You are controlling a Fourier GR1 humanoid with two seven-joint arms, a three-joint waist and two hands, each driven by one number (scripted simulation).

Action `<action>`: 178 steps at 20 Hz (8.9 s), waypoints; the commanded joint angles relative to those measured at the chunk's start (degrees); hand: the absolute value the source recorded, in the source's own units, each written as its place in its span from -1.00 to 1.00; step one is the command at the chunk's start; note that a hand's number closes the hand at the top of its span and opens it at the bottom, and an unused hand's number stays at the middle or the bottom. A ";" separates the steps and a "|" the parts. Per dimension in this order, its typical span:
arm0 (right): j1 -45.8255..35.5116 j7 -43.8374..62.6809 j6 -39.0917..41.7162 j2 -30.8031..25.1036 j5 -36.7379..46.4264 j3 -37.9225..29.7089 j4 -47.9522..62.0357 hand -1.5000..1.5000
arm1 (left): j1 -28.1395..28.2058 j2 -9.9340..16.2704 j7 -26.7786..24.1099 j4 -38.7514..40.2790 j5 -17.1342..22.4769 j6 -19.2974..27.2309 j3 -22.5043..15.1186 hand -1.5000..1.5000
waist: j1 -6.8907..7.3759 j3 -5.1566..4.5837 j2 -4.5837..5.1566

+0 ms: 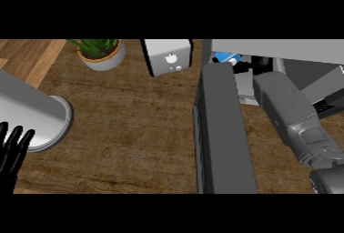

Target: Pick up the milk, place it into the microwave and close the microwave

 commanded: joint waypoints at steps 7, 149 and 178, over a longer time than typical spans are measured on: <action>-1.51 0.50 -18.58 -2.52 3.85 1.54 3.56 -1.00 | -2.12 0.38 0.86 -0.29 -4.02 0.77 -1.99 -1.00 | 2.04 -0.11 1.42; 61.15 22.19 50.48 -14.39 -35.38 3.35 -87.82 -1.00 | -68.15 -3.63 -18.34 68.35 22.39 59.43 -58.09 1.00 | -25.51 -0.70 0.88; 55.70 28.66 50.63 -19.94 -44.89 0.78 -90.16 -1.00 | -71.98 -3.63 -29.30 76.62 32.45 56.94 -57.20 1.00 | -27.69 -0.50 2.22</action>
